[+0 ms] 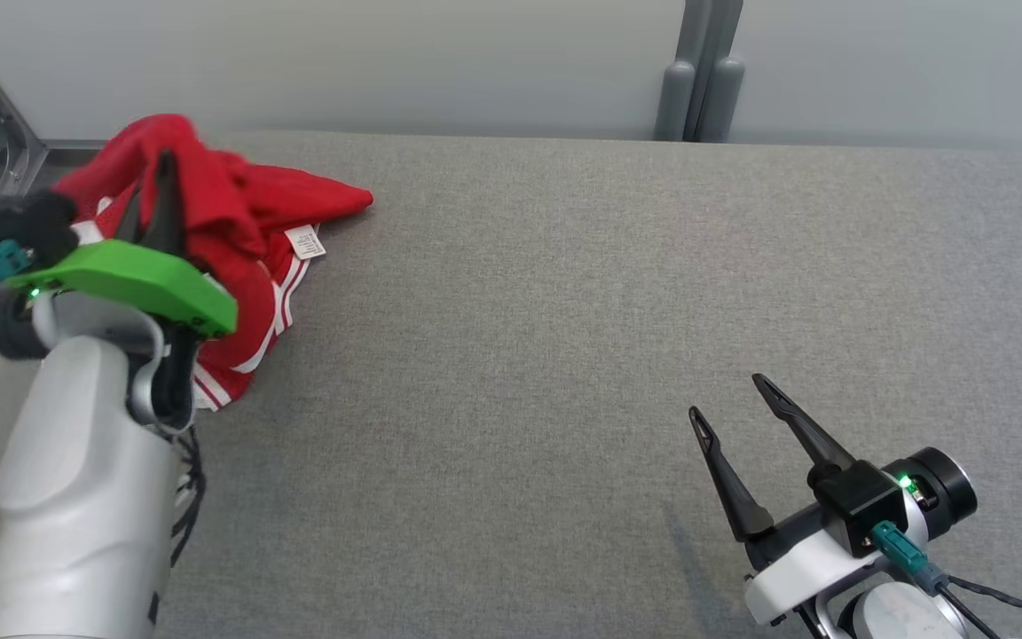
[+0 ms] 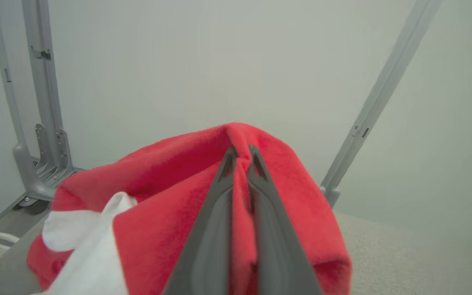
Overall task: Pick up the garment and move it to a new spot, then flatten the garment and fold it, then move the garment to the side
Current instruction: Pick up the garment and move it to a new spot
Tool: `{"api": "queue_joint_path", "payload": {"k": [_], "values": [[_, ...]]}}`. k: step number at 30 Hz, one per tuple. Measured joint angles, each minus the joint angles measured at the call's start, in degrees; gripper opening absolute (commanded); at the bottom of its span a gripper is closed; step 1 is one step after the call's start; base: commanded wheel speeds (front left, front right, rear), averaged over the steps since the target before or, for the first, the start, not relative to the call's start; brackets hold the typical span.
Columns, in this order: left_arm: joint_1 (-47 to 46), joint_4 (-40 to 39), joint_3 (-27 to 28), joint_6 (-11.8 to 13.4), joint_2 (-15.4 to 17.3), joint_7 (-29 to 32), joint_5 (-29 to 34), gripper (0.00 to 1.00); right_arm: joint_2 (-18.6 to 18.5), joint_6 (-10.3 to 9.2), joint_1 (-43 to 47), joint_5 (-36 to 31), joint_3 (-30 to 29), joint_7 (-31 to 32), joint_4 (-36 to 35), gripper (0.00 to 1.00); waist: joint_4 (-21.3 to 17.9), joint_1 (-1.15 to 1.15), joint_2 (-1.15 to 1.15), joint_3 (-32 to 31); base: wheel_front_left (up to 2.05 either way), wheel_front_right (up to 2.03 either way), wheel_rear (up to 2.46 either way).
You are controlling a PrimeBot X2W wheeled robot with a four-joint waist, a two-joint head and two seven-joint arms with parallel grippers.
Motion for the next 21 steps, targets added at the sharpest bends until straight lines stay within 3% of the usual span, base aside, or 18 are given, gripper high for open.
{"api": "queue_joint_path", "payload": {"k": [7,11,15,21], "values": [[4.53,-18.72,-8.18,1.29,-6.87,8.14,1.1,0.0,1.83,0.0,-0.42,0.01,0.24,0.0,-0.86,1.0,-2.36,0.0,0.0,-0.91,0.0,0.0,0.0],[7.59,-24.14,-12.79,3.05,-8.15,11.58,1.04,0.0,2.52,0.0,-1.51,0.14,0.19,0.01,-1.3,1.0,-4.83,0.0,0.0,-0.58,0.0,0.0,0.0],[8.4,-24.59,-16.13,4.66,-9.12,12.7,0.35,0.0,2.96,0.0,-2.48,0.14,0.18,0.01,-1.71,1.0,-7.92,0.0,0.0,0.25,0.0,0.0,0.0],[5.31,-18.19,-21.41,5.61,-9.31,12.59,-0.36,0.0,3.86,0.0,-3.65,0.14,-0.65,0.0,-2.41,1.0,-13.44,0.0,0.0,2.08,0.0,0.0,0.0]]}}
